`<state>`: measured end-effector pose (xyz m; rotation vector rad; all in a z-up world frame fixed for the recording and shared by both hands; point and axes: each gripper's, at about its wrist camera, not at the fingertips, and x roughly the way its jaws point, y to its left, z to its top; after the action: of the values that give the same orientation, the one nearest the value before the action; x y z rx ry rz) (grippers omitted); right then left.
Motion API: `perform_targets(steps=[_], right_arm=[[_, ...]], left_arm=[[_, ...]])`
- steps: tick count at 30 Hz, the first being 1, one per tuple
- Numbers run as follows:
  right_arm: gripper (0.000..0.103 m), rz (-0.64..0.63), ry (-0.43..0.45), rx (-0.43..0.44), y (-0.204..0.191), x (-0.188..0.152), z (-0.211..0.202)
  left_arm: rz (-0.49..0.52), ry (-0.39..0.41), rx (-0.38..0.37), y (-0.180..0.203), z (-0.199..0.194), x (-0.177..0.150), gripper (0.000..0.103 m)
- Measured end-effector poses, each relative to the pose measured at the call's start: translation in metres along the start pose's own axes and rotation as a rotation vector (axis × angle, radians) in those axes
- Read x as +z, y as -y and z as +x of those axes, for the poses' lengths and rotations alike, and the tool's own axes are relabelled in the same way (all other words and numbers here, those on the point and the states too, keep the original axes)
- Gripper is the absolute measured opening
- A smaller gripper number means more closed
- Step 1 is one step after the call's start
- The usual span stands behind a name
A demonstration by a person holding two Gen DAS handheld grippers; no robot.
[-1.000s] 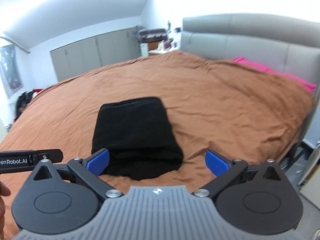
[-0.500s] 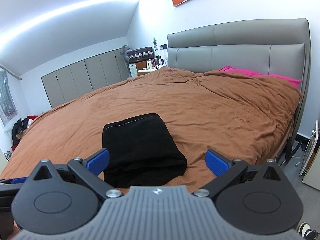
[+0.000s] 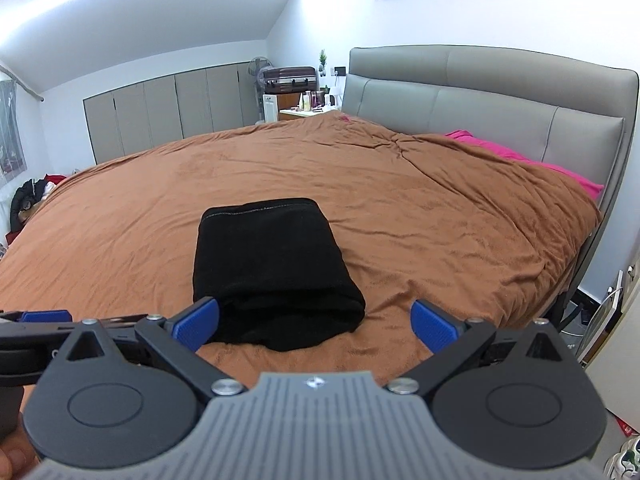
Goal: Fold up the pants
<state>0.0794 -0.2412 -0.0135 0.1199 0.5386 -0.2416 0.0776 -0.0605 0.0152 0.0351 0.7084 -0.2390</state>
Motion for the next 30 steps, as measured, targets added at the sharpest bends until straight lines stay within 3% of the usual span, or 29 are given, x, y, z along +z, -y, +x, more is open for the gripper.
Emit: perform_targets(steps=[30], right_arm=[[0.098, 0.038, -0.009, -0.005, 0.004, -0.007, -0.012]], left_arm=[[-0.022, 0.010, -0.007, 0.008, -0.004, -0.011, 0.103]])
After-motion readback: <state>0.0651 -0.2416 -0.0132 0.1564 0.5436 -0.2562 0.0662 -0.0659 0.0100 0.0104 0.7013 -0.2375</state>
